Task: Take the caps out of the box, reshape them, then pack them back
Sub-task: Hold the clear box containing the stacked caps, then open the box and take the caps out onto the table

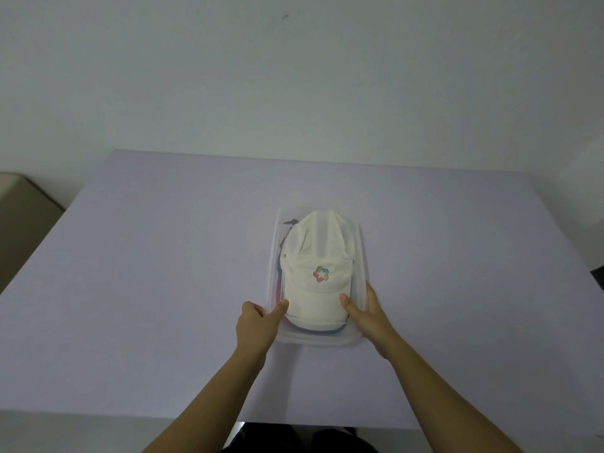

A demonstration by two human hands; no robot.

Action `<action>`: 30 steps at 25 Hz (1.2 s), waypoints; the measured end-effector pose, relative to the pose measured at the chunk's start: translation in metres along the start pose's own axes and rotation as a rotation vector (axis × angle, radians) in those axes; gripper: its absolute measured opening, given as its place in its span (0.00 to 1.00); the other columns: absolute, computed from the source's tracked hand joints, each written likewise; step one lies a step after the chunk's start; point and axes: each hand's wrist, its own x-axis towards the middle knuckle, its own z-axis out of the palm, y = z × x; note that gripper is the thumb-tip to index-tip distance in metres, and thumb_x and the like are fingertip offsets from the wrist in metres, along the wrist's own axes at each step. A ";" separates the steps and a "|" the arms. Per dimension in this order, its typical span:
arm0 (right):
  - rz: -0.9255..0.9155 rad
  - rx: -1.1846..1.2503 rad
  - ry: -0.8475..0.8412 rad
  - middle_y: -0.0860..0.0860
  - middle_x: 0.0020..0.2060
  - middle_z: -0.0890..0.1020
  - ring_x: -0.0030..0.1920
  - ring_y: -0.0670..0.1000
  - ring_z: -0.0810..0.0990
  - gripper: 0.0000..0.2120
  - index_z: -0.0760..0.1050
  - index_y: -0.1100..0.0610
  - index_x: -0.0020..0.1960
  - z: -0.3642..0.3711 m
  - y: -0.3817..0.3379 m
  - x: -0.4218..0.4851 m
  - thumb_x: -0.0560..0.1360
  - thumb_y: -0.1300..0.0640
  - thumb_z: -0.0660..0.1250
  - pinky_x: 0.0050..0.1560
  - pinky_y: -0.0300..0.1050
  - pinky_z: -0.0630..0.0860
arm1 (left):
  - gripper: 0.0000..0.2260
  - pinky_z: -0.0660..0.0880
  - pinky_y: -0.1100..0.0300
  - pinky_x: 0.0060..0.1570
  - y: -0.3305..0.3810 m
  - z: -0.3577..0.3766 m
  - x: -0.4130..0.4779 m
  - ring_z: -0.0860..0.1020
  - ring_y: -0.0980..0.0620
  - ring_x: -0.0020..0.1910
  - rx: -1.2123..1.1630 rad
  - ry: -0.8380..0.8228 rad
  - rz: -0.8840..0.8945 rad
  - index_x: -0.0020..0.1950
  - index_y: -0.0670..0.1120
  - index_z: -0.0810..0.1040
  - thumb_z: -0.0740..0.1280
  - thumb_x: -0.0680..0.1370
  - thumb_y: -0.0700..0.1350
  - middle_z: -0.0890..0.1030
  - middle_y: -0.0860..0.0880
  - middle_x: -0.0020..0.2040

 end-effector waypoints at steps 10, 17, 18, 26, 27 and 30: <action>0.139 0.060 -0.026 0.47 0.76 0.54 0.75 0.53 0.56 0.33 0.45 0.44 0.76 0.003 -0.009 -0.004 0.76 0.34 0.48 0.73 0.57 0.58 | 0.21 0.80 0.60 0.42 0.015 -0.057 0.020 0.83 0.49 0.39 -0.845 -0.156 0.151 0.66 0.45 0.69 0.65 0.75 0.32 0.85 0.46 0.38; 0.057 -0.364 0.092 0.59 0.70 0.68 0.64 0.62 0.73 0.39 0.42 0.48 0.77 0.017 0.004 -0.005 0.74 0.70 0.56 0.62 0.50 0.71 | 0.23 0.81 0.63 0.39 -0.014 -0.175 0.082 0.84 0.53 0.34 -0.769 -0.022 0.097 0.70 0.41 0.68 0.65 0.75 0.32 0.83 0.45 0.43; 0.059 -0.376 0.103 0.61 0.68 0.70 0.62 0.62 0.74 0.40 0.42 0.48 0.77 0.018 0.005 -0.004 0.73 0.70 0.56 0.61 0.51 0.73 | 0.23 0.81 0.63 0.39 -0.023 -0.177 0.088 0.84 0.53 0.34 -0.748 -0.027 0.069 0.70 0.41 0.68 0.65 0.75 0.31 0.82 0.44 0.45; 0.064 -0.418 0.156 0.62 0.65 0.73 0.59 0.64 0.75 0.40 0.42 0.49 0.77 0.021 0.008 -0.001 0.74 0.68 0.58 0.57 0.51 0.72 | 0.22 0.78 0.54 0.47 -0.072 -0.139 0.129 0.79 0.45 0.46 -0.385 -0.069 -0.059 0.72 0.41 0.67 0.64 0.78 0.37 0.79 0.40 0.55; 0.064 -0.423 0.156 0.62 0.66 0.72 0.60 0.64 0.75 0.40 0.41 0.49 0.77 0.022 0.008 -0.001 0.74 0.67 0.59 0.58 0.51 0.72 | 0.21 0.77 0.51 0.52 -0.075 -0.137 0.129 0.78 0.43 0.50 -0.186 -0.035 -0.017 0.71 0.42 0.68 0.64 0.78 0.41 0.78 0.40 0.58; 0.060 -0.426 0.165 0.63 0.66 0.72 0.61 0.65 0.74 0.39 0.41 0.49 0.77 0.022 0.009 0.001 0.75 0.66 0.59 0.60 0.52 0.71 | 0.14 0.75 0.48 0.52 -0.075 -0.134 0.128 0.78 0.40 0.52 0.158 -0.013 0.068 0.61 0.41 0.77 0.62 0.77 0.43 0.80 0.40 0.55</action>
